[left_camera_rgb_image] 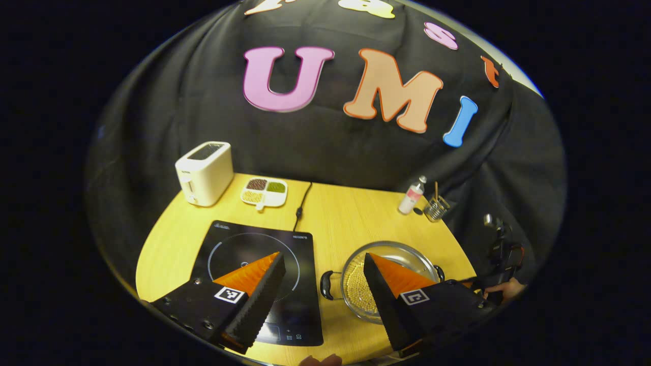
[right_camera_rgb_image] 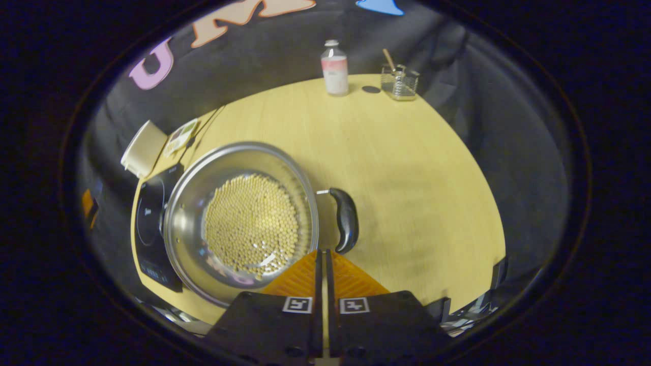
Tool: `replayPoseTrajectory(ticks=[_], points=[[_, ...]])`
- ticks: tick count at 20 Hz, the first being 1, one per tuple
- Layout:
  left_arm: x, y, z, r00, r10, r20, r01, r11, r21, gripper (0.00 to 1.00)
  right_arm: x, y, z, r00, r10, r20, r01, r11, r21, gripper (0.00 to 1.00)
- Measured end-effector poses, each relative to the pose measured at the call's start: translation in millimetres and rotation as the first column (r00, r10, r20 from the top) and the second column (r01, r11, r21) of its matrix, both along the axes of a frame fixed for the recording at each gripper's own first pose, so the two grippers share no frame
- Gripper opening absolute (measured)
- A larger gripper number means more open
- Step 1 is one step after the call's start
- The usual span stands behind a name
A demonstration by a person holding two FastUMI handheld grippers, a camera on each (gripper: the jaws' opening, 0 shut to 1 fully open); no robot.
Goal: First push the handle of the pot to place it horizontally, then grasp the pot with both hands and set it on the induction cooktop.
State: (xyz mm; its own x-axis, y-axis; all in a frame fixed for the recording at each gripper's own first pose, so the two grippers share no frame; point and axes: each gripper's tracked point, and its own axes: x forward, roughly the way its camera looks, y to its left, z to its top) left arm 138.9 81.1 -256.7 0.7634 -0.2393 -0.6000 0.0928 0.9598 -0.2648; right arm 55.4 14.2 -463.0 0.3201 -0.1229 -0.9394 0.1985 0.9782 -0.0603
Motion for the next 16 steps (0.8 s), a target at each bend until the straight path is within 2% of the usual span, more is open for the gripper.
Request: replayPoseTrajectory(ticks=[3, 4, 5, 6, 8, 12, 15, 16], points=[[1.8, -18.7, -40.3, 0.990, -0.089, -0.107, 0.082, 0.995, -0.065, 0.95, 16.0, -0.4, 10.0, 0.999, -0.041, 0.023, 0.041, 0.999, 0.002, 0.26], [-1.1, -24.5, -53.9, 0.981, -0.112, -0.157, 0.100, 0.992, -0.080, 0.96, 18.1, -0.1, 9.1, 0.999, -0.045, 0.021, 0.045, 0.999, 0.004, 0.43], [-2.0, -26.5, -64.7, 0.975, -0.121, -0.185, 0.107, 0.991, -0.086, 0.96, 22.7, 0.2, 7.9, 0.999, -0.044, 0.021, 0.044, 0.999, 0.003, 0.43], [1.5, -27.4, -74.2, 0.973, -0.119, -0.196, 0.105, 0.991, -0.080, 0.96, 24.2, -1.4, 5.2, 0.999, -0.040, 0.018, 0.040, 0.999, -0.006, 0.57], [0.9, -27.5, -91.7, 0.963, -0.118, -0.242, 0.107, 0.993, -0.059, 0.96, 22.4, -4.7, -1.4, 1.000, -0.026, -0.005, 0.026, 0.999, -0.027, 0.70], [5.0, -32.5, -117.2, 0.949, -0.106, -0.296, 0.098, 0.994, -0.040, 0.94, 23.3, -10.8, -17.1, 0.999, 0.030, -0.042, -0.032, 0.998, -0.046, 0.72], [0.8, -41.0, -141.0, 0.921, -0.112, -0.372, 0.103, 0.994, -0.043, 0.92, 27.6, -8.0, -30.8, 0.996, 0.059, -0.072, -0.061, 0.998, -0.023, 0.72], [-0.5, -45.1, -147.0, 0.914, -0.116, -0.389, 0.104, 0.993, -0.052, 0.90, 28.1, -9.2, -35.3, 0.995, 0.067, -0.079, -0.069, 0.997, -0.023, 0.67]])
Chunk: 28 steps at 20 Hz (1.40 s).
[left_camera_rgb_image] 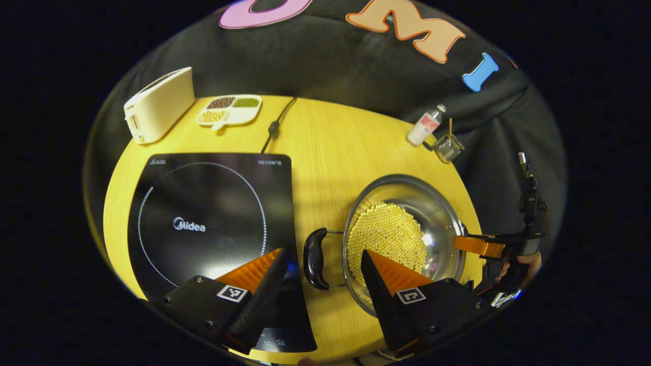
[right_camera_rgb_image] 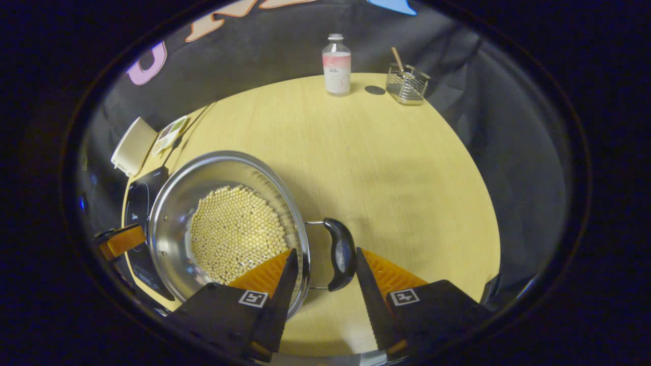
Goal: First push the handle of the pot to place it horizontally, then grasp the pot with both hands and set it on the induction cooktop.
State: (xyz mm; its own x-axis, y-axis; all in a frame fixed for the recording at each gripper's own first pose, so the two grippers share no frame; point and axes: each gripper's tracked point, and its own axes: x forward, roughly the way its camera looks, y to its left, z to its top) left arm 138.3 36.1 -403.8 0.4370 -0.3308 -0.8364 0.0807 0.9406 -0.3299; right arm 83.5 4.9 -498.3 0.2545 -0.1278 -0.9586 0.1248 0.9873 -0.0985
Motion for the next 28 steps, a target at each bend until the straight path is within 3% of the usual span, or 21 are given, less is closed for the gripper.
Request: replayPoseTrajectory(ticks=[1, 2, 3, 4, 7, 8, 13, 17, 18, 20, 23, 24, 25, 26, 28], points=[[-1.9, -3.5, -5.3, 1.000, -0.002, -0.025, 0.002, 1.000, -0.003, 0.91, 1.2, -3.2, -4.6, 1.000, 0.009, -0.007, -0.009, 1.000, -0.005, 0.72], [-3.8, -4.0, -9.3, 0.999, -0.002, -0.046, 0.002, 1.000, 0.006, 0.89, 1.0, -3.7, -8.9, 1.000, 0.014, -0.019, -0.014, 1.000, 0.005, 0.68], [2.9, -4.5, -8.9, 1.000, -0.011, -0.016, 0.011, 1.000, 0.020, 0.94, 2.3, -3.5, -9.3, 1.000, 0.015, -0.023, -0.015, 1.000, 0.019, 0.70], [5.1, -7.5, -9.6, 1.000, -0.023, -0.020, 0.024, 0.999, 0.025, 0.84, 2.0, -4.1, -12.2, 1.000, 0.016, -0.025, -0.015, 0.999, 0.030, 0.72], [6.1, -10.2, -13.1, 0.999, -0.037, -0.031, 0.039, 0.997, 0.069, 0.89, 6.2, -7.3, -17.2, 0.999, 0.015, -0.035, -0.013, 0.999, 0.052, 0.70], [6.4, -12.0, -14.9, 0.999, -0.043, -0.034, 0.045, 0.996, 0.074, 0.84, 7.2, -8.4, -18.6, 0.999, 0.012, -0.037, -0.009, 0.998, 0.058, 0.70], [-7.3, -32.0, -41.5, 0.991, -0.014, -0.136, 0.025, 0.997, 0.078, 0.77, 8.8, -23.1, -23.9, 0.999, 0.014, -0.047, -0.011, 0.998, 0.059, 0.73], [-3.4, -36.7, -50.9, 0.988, -0.008, -0.154, 0.023, 0.995, 0.097, 0.63, 9.0, -27.0, -21.9, 0.999, 0.008, -0.048, -0.004, 0.997, 0.080, 0.58], [-3.7, -36.3, -51.9, 0.987, -0.014, -0.162, 0.030, 0.995, 0.095, 0.62, 11.7, -26.1, -21.9, 0.999, 0.010, -0.048, -0.006, 0.997, 0.080, 0.63], [-1.3, -37.6, -54.1, 0.985, -0.018, -0.171, 0.032, 0.996, 0.082, 0.62, 10.2, -25.6, -22.0, 0.999, 0.009, -0.051, -0.004, 0.996, 0.092, 0.48], [-2.3, -38.5, -53.8, 0.985, -0.011, -0.174, 0.022, 0.998, 0.060, 0.57, 12.4, -23.1, -28.6, 0.998, -0.021, -0.059, 0.030, 0.987, 0.160, 0.41], [-3.8, -38.8, -54.9, 0.984, -0.011, -0.178, 0.024, 0.997, 0.068, 0.55, 11.4, -24.7, -18.2, 0.998, -0.014, -0.055, 0.022, 0.987, 0.157, 0.45], [-5.6, -38.4, -54.6, 0.982, -0.013, -0.187, 0.028, 0.997, 0.078, 0.58, 9.7, -24.4, -21.1, 0.998, -0.010, -0.056, 0.018, 0.988, 0.152, 0.36], [-5.2, -39.0, -53.6, 0.982, -0.009, -0.188, 0.025, 0.996, 0.081, 0.55, 9.6, -24.8, -21.4, 0.998, -0.008, -0.058, 0.017, 0.989, 0.149, 0.41], [-3.4, -39.1, -48.3, 0.984, -0.004, -0.180, 0.019, 0.997, 0.080, 0.55, 11.2, -24.3, -16.3, 0.998, -0.018, -0.053, 0.026, 0.986, 0.163, 0.41]])
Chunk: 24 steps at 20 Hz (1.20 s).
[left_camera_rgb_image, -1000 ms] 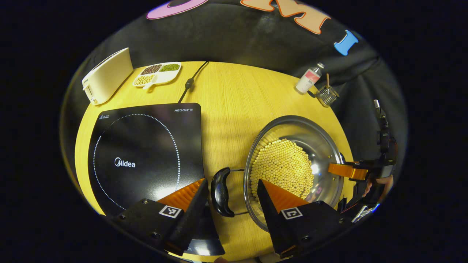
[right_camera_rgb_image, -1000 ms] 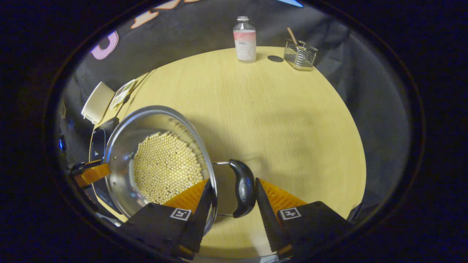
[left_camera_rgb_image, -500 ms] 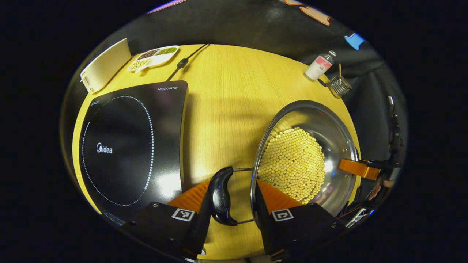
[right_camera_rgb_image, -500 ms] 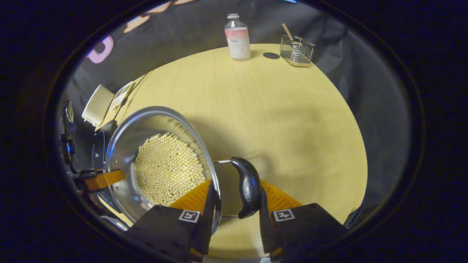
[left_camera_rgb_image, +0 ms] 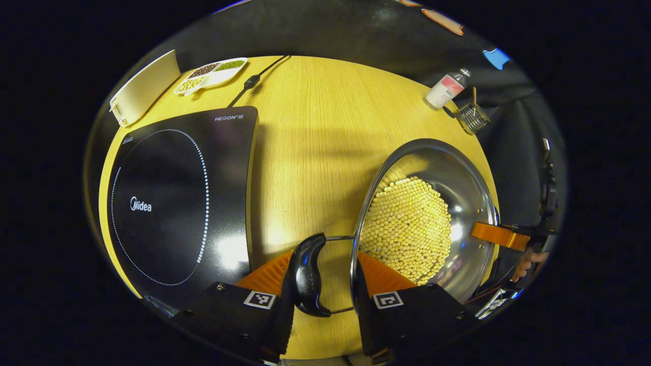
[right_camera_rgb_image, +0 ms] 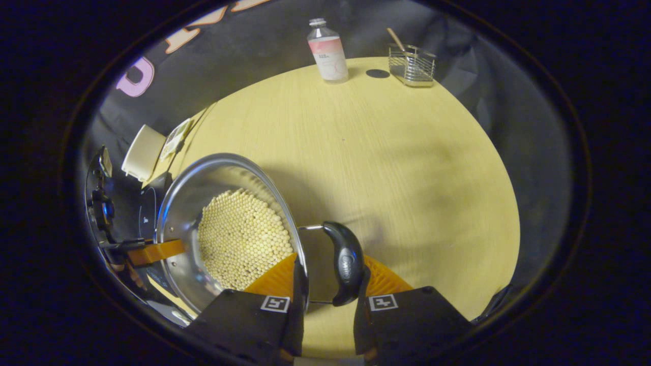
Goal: First push the handle of the pot to place it horizontally, then grasp the pot with both hands and set it on the induction cooktop.
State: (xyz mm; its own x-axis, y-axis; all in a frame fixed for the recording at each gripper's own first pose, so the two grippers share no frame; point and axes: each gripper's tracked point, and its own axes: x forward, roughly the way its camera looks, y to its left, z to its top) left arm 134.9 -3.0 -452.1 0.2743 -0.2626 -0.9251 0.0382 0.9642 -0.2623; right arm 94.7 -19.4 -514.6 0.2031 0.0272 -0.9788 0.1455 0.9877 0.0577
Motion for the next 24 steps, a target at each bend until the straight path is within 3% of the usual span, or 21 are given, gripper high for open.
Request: replayPoseTrajectory(ticks=[1, 2, 10, 15, 16, 20, 21, 24], points=[[0.6, 2.5, 3.6, 1.000, -0.001, 0.019, 0.001, 1.000, 0.003, 0.55, 2.5, 0.6, 5.2, 1.000, -0.003, 0.009, 0.003, 1.000, 0.007, 0.36], [1.3, 6.9, 6.9, 0.999, -0.003, 0.035, 0.003, 1.000, 0.008, 0.55, -0.6, 2.0, 13.8, 1.000, -0.003, 0.012, 0.003, 1.000, 0.011, 0.41], [3.4, 34.3, 39.6, 0.995, 0.044, 0.094, -0.048, 0.998, 0.036, 0.56, 10.9, 46.5, 59.7, 0.998, 0.042, 0.049, -0.046, 0.997, 0.063, 0.41], [-0.5, 61.7, 56.0, 0.991, 0.060, 0.122, -0.066, 0.997, 0.048, 0.54, 17.0, 95.4, 69.7, 0.995, 0.068, 0.073, -0.074, 0.994, 0.086, 0.41], [-0.4, 69.8, 56.0, 0.991, 0.060, 0.122, -0.066, 0.997, 0.046, 0.54, 16.1, 104.6, 69.2, 0.995, 0.066, 0.073, -0.072, 0.994, 0.086, 0.36], [4.0, 102.3, 53.8, 0.991, 0.036, 0.130, -0.042, 0.998, 0.040, 0.55, 16.4, 154.2, 60.4, 0.997, 0.047, 0.065, -0.052, 0.996, 0.066, 0.41], [3.3, 111.4, 52.5, 0.992, 0.032, 0.125, -0.037, 0.999, 0.035, 0.55, 16.5, 167.7, 59.1, 0.997, 0.037, 0.063, -0.041, 0.997, 0.058, 0.35], [5.9, 140.5, 48.5, 0.992, 0.013, 0.126, -0.015, 1.000, 0.020, 0.55, 12.7, 211.9, 53.3, 0.998, 0.029, 0.062, -0.031, 0.999, 0.030, 0.41]])
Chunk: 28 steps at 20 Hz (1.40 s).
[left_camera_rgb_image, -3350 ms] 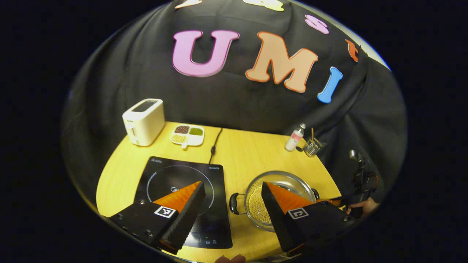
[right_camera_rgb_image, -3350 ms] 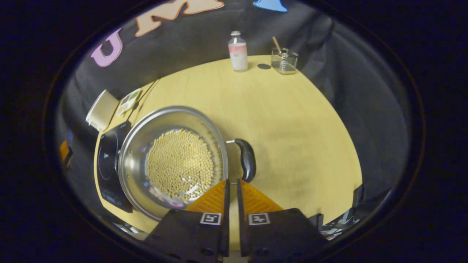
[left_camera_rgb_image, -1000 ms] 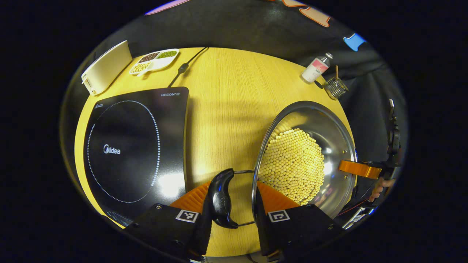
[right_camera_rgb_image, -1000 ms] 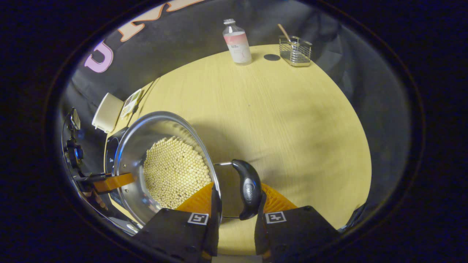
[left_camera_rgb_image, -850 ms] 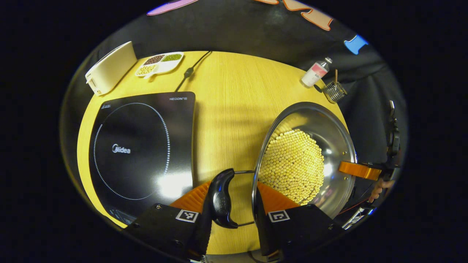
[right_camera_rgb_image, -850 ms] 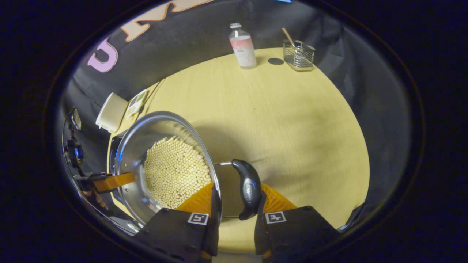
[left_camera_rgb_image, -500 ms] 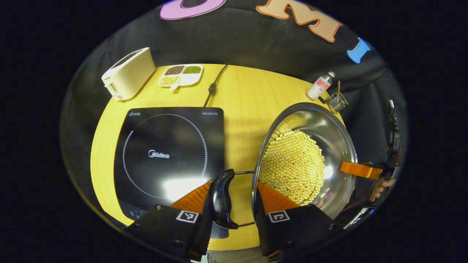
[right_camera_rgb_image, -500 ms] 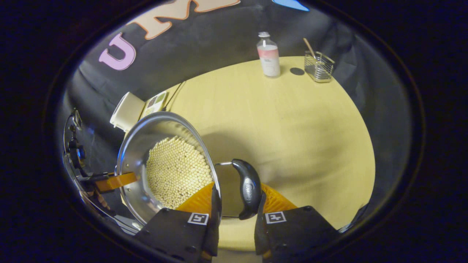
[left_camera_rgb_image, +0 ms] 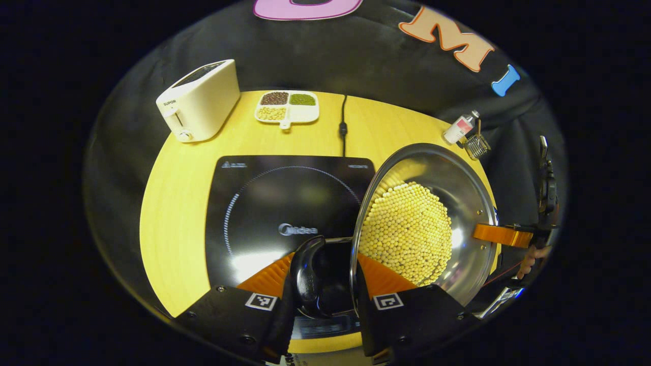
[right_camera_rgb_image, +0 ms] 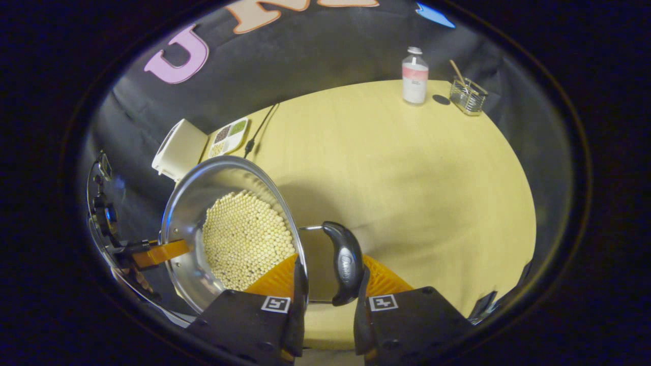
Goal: First push the handle of the pot to place it horizontally, then grasp the pot with both hands and set it on the induction cooktop.
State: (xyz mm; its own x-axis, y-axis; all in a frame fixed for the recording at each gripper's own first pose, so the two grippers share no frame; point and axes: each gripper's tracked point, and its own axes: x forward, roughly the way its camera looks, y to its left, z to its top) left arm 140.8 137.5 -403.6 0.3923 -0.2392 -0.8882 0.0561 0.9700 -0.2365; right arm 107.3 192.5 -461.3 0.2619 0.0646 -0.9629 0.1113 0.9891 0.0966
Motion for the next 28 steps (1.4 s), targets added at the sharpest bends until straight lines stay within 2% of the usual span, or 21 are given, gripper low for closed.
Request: replayPoseTrajectory(ticks=[5, 10, 11, 12, 23, 25, 27, 28], points=[[4.4, 40.9, -13.0, 0.999, -0.034, -0.019, 0.033, 0.999, -0.016, 0.55, -8.7, 62.1, -12.5, 0.999, -0.028, -0.022, 0.027, 0.999, -0.036, 0.41], [10.7, 66.6, -17.3, 0.999, -0.039, -0.010, 0.039, 0.999, -0.015, 0.55, -0.4, 102.3, -24.8, 0.999, -0.039, -0.031, 0.038, 0.998, -0.045, 0.41], [12.4, 70.6, -16.7, 0.999, -0.046, 0.001, 0.046, 0.999, -0.011, 0.54, 1.8, 108.0, -24.5, 0.999, -0.038, -0.030, 0.036, 0.998, -0.047, 0.41], [12.7, 75.4, -16.4, 0.999, -0.052, 0.002, 0.052, 0.999, -0.007, 0.54, 3.1, 112.7, -28.3, 0.999, -0.040, -0.034, 0.039, 0.998, -0.046, 0.35], [26.6, 94.8, -15.8, 0.995, -0.075, 0.069, 0.073, 0.997, 0.030, 0.56, 17.3, 134.7, -45.9, 0.998, -0.051, -0.041, 0.051, 0.999, -0.015, 0.36], [25.0, 94.8, -13.6, 0.995, -0.067, 0.071, 0.065, 0.998, 0.025, 0.59, 17.0, 132.5, -41.1, 0.998, -0.053, -0.031, 0.053, 0.999, -0.008, 0.41], [26.6, 99.8, -9.7, 0.995, -0.043, 0.090, 0.039, 0.998, 0.046, 0.63, 19.5, 133.8, -30.3, 0.995, -0.100, -0.012, 0.100, 0.994, 0.033, 0.52], [29.2, 103.1, -7.3, 0.994, -0.032, 0.109, 0.025, 0.998, 0.059, 0.69, 22.2, 132.9, -28.1, 0.992, -0.123, 0.007, 0.122, 0.991, 0.050, 0.61]])
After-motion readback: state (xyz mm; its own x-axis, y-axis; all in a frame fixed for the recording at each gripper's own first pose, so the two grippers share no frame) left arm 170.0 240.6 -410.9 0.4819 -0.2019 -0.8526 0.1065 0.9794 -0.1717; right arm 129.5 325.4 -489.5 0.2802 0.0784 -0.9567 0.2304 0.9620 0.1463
